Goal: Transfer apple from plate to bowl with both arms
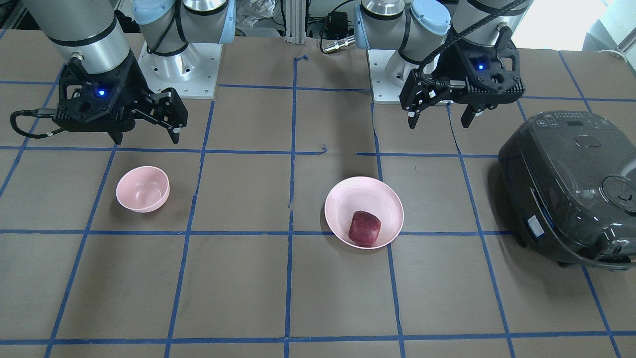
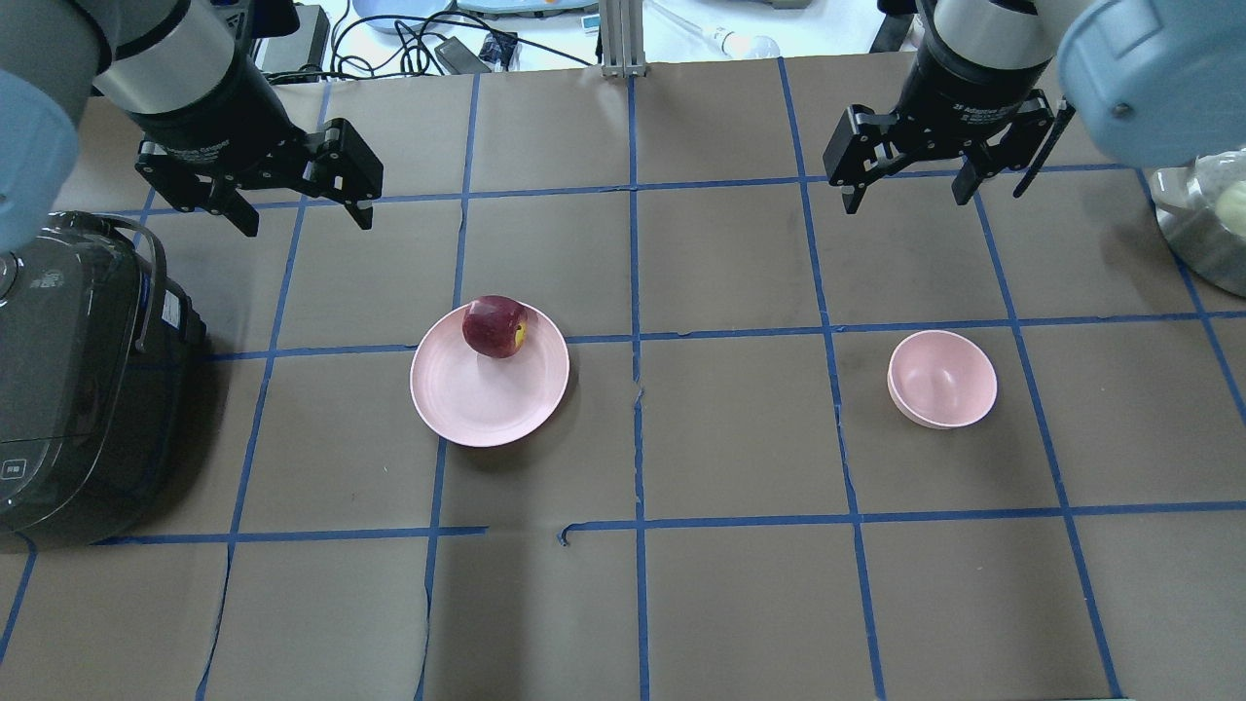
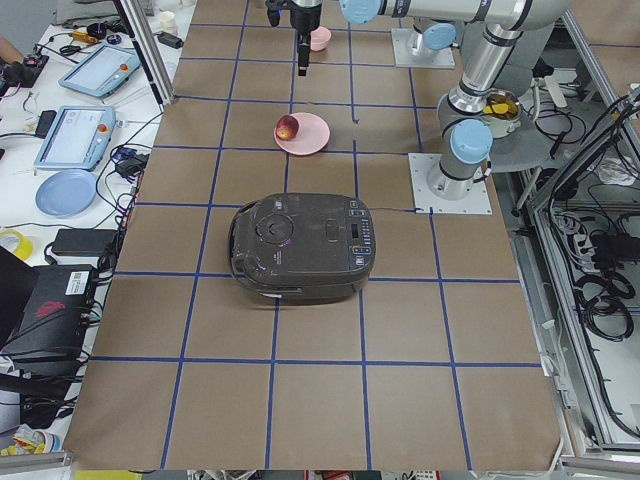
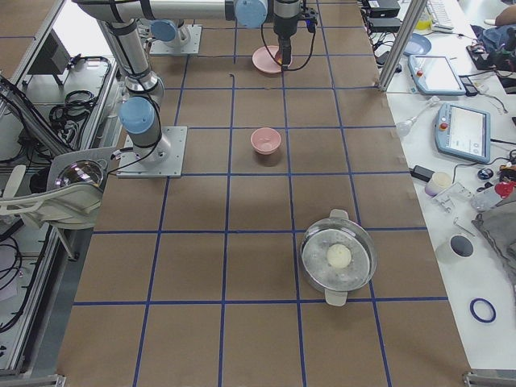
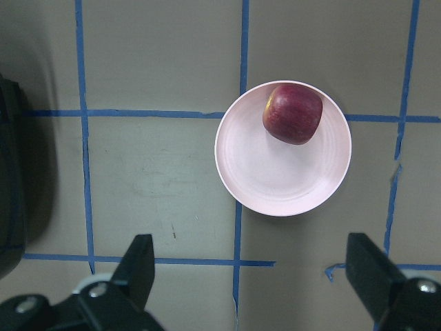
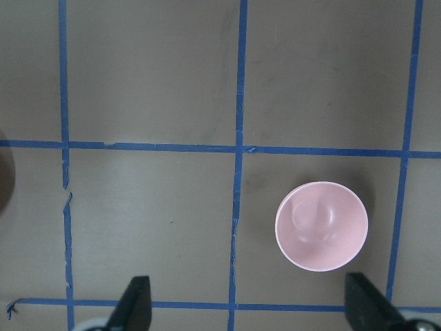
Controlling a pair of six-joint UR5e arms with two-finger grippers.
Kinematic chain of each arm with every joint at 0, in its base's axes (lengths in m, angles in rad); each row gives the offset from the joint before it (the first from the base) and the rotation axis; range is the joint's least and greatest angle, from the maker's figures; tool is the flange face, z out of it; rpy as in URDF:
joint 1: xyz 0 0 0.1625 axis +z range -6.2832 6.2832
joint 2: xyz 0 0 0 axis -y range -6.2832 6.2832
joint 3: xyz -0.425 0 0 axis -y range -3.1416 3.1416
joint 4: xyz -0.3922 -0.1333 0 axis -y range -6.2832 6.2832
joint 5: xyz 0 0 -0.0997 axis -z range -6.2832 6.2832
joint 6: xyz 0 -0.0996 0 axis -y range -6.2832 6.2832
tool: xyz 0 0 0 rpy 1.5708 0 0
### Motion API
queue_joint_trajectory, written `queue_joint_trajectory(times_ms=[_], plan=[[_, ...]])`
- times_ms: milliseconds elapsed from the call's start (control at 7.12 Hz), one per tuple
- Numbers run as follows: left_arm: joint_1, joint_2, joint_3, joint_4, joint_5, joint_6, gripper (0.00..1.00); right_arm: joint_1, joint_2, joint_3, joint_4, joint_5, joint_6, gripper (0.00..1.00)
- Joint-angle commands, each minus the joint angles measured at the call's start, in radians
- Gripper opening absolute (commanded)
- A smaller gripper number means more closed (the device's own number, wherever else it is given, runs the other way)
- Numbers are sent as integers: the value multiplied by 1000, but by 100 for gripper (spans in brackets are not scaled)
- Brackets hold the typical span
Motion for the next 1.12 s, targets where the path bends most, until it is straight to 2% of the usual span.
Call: queue_joint_trajectory(times_ms=[0, 982], plan=[[2, 0, -1, 0, 0, 0, 100, 0, -18, 0, 54, -1, 0, 100], [-1, 0, 5, 0, -3, -2, 100, -2, -15, 0, 55, -2, -12, 100]])
